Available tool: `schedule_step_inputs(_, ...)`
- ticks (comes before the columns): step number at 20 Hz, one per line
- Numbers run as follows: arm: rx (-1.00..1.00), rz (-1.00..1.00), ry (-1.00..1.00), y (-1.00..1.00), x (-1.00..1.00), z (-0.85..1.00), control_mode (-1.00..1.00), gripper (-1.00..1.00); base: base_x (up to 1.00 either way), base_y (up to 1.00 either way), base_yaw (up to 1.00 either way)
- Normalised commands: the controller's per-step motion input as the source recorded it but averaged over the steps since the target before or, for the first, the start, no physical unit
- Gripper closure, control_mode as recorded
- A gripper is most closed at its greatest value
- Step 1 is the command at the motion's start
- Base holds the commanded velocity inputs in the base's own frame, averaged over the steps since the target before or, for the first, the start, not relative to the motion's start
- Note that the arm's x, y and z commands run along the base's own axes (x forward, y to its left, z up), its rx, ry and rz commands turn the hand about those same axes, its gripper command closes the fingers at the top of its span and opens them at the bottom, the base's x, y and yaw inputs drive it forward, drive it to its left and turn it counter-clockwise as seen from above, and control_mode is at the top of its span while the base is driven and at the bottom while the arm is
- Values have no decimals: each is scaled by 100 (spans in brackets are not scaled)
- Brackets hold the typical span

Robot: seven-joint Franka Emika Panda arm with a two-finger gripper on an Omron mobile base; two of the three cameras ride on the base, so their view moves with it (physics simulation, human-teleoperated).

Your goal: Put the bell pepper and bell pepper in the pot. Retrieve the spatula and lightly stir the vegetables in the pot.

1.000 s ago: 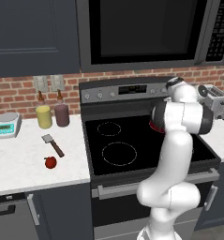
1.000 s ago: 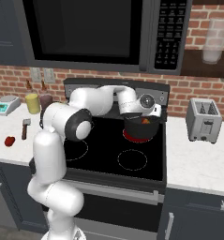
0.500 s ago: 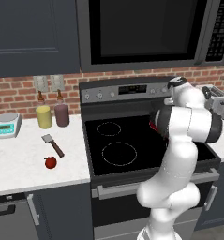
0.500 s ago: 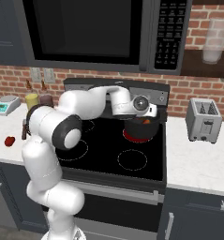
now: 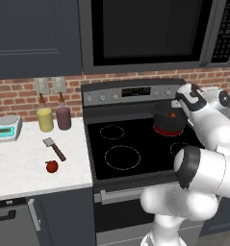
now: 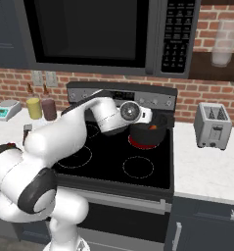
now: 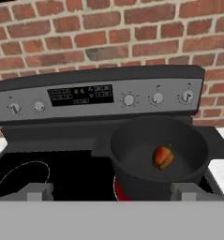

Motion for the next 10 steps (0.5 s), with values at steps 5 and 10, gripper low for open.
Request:
schedule_step_inputs(5, 0, 0, 15, 94, -87, 67, -100, -100, 0, 0, 0)
schedule_step_inputs(10, 0, 0, 22, 99, -65, 49, -100, -100, 0, 0, 0)
